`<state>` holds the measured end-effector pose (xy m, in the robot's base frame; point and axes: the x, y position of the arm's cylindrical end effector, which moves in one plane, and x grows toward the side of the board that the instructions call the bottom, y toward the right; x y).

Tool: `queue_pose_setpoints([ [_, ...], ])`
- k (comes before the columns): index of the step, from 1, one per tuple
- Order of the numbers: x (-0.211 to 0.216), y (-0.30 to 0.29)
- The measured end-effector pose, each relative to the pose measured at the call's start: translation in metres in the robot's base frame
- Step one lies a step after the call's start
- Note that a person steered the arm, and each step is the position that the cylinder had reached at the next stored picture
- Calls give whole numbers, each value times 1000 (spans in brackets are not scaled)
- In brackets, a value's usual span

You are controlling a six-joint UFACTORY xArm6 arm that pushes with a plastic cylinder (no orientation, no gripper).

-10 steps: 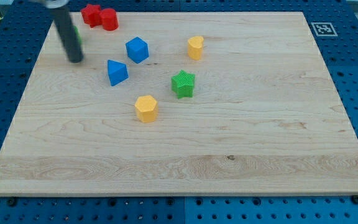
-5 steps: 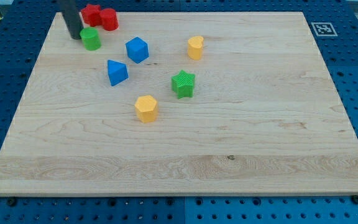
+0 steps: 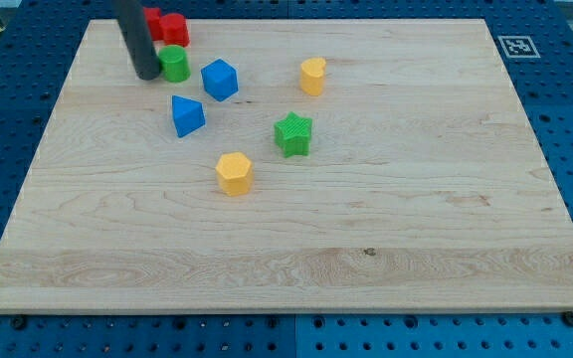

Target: Push the green circle to the right side of the yellow heart

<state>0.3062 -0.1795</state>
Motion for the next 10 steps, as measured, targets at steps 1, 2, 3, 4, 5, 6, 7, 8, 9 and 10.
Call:
queue_pose_setpoints([
  [1,-11,29],
  [2,-31,61],
  [3,-52,93],
  [4,-73,122],
  [5,-78,156],
  [6,-78,190],
  [7,-78,225],
  [8,-67,256],
  [9,-42,279],
  [10,-5,281],
])
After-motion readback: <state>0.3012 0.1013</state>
